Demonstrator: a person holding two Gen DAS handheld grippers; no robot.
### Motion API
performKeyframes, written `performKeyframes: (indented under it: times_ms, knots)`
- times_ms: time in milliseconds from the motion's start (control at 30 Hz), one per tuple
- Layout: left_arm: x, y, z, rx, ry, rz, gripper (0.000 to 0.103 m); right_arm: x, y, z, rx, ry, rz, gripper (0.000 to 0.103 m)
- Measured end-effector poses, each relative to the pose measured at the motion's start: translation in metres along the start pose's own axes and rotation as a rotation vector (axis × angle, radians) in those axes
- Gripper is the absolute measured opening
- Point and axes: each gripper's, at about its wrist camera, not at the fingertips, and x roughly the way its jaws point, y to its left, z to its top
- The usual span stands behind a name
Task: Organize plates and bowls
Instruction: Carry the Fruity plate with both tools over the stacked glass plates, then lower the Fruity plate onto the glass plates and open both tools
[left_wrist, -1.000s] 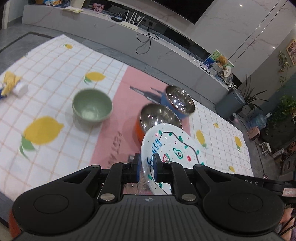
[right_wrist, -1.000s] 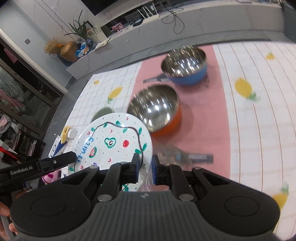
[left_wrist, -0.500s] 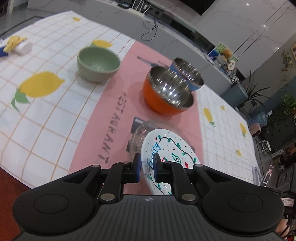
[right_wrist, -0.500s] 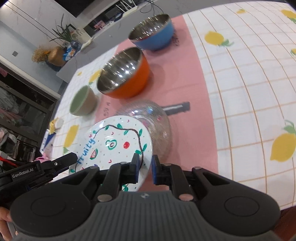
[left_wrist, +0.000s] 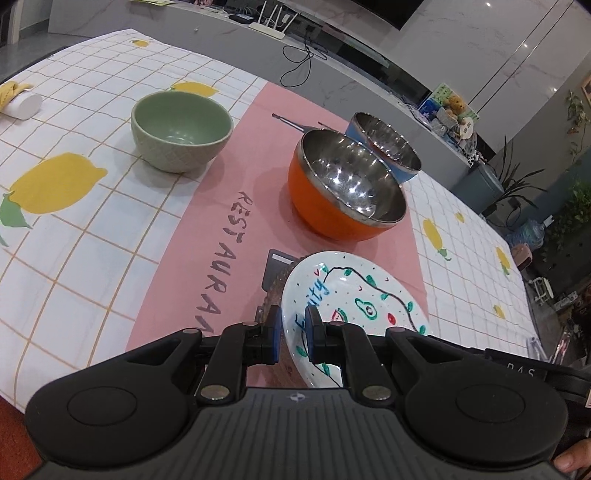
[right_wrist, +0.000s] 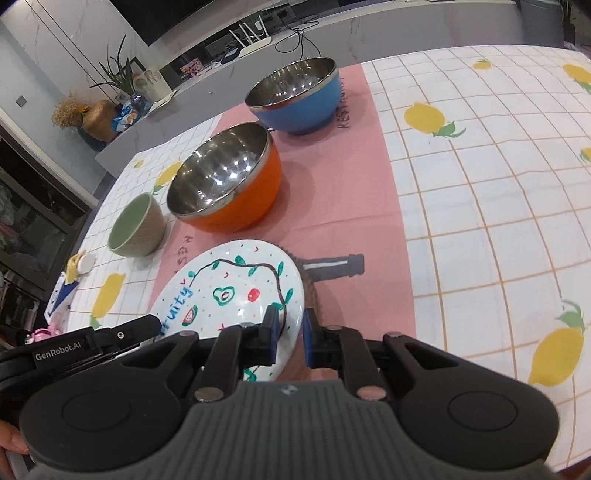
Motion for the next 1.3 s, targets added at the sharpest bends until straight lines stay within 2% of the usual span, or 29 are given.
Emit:
performKeyframes:
  times_ms: [133, 333, 667, 800, 833, 867, 900, 967, 1000, 1133, 1200, 1300]
  knots:
    - [0.004, -0.004, -0.003, 0.033, 0.001, 0.036, 0.014, 0.007, 0.001, 0.0, -0.012, 0.006, -0.01, 0.012]
    - [0.006, -0.007, -0.007, 0.057, -0.01, 0.051, 0.012, 0.013, 0.008, -0.005, -0.078, -0.006, -0.075, 0.013]
    - [0.008, -0.008, -0.006, 0.094, -0.028, 0.097, 0.01, 0.015, 0.015, -0.012, -0.125, -0.031, -0.108, 0.013]
    - [0.007, -0.011, -0.008, 0.124, -0.042, 0.12, 0.011, 0.012, 0.013, -0.013, -0.109, -0.048, -0.094, 0.017]
    - [0.005, -0.01, -0.009, 0.121, -0.054, 0.128, 0.011, 0.01, 0.013, -0.014, -0.105, -0.054, -0.096, 0.021]
    - [0.003, -0.008, -0.009, 0.115, -0.058, 0.132, 0.012, 0.008, 0.012, -0.014, -0.101, -0.061, -0.094, 0.029]
    - [0.002, -0.005, -0.009, 0.101, -0.056, 0.131, 0.013, 0.006, 0.011, -0.014, -0.096, -0.069, -0.094, 0.032]
    - [0.0, 0.001, -0.008, 0.059, -0.049, 0.105, 0.027, 0.003, 0.006, -0.014, -0.076, -0.076, -0.086, 0.032]
    - [-0.001, 0.004, -0.009, 0.035, -0.049, 0.087, 0.029, 0.002, 0.003, -0.014, -0.053, -0.075, -0.075, 0.032]
    - [-0.001, 0.009, -0.015, -0.017, -0.042, 0.056, 0.03, 0.005, -0.017, -0.017, 0.083, -0.048, -0.001, 0.031]
    - [0.0, 0.009, -0.018, -0.031, -0.042, 0.044, 0.03, 0.008, -0.025, -0.02, 0.14, -0.026, 0.036, 0.022]
    - [0.002, 0.007, -0.021, -0.04, -0.034, 0.036, 0.03, 0.012, -0.032, -0.024, 0.208, 0.002, 0.077, 0.022]
